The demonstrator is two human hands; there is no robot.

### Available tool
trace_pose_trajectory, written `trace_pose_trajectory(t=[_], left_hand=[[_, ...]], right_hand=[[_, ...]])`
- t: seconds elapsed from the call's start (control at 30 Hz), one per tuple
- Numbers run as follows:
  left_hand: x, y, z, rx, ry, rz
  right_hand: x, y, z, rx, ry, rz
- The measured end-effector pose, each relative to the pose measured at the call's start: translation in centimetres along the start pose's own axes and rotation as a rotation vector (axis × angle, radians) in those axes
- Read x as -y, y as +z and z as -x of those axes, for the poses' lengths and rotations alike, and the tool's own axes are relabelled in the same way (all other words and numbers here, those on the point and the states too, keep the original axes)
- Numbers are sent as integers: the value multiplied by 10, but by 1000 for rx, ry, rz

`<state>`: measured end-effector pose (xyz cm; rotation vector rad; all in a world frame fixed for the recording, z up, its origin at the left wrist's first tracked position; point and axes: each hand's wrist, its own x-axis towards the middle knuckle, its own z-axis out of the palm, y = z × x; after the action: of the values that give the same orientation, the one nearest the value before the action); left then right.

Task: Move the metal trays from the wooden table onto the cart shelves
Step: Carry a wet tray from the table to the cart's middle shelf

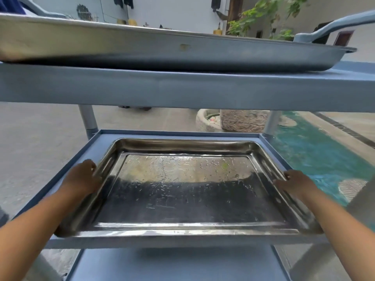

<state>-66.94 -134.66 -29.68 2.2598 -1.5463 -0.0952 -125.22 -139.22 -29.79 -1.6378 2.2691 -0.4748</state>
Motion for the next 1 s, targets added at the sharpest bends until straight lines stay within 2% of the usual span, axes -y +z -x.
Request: trace_pose_trajectory(t=[0.1, 0.17, 0.27, 0.37, 0.47, 0.53, 0.6, 0.73, 1.0], left_hand=[[-21, -15, 28, -121, 225, -189], [-32, -21, 54, -198, 407, -178], [-47, -29, 96, -146, 523, 53], [-57, -31, 121, 85, 647, -9], [-58, -24, 133, 308, 669, -100], [-56, -14, 139, 372, 708, -178], [-54, -3, 142, 316, 758, -268], [-50, 10, 139, 204, 724, -214], [-53, 10, 138, 200, 691, -195]], right_hand=[[12, -3, 29, -235, -98, 60], [18, -4, 51, -293, -260, 63], [30, 3, 93, -84, -430, 164], [39, 11, 134, 32, -494, 288], [46, 18, 164, 149, -536, 309], [48, 23, 171, 186, -564, 407], [49, 28, 172, 174, -549, 473], [47, 36, 167, 109, -514, 462], [44, 41, 159, 36, -527, 448]])
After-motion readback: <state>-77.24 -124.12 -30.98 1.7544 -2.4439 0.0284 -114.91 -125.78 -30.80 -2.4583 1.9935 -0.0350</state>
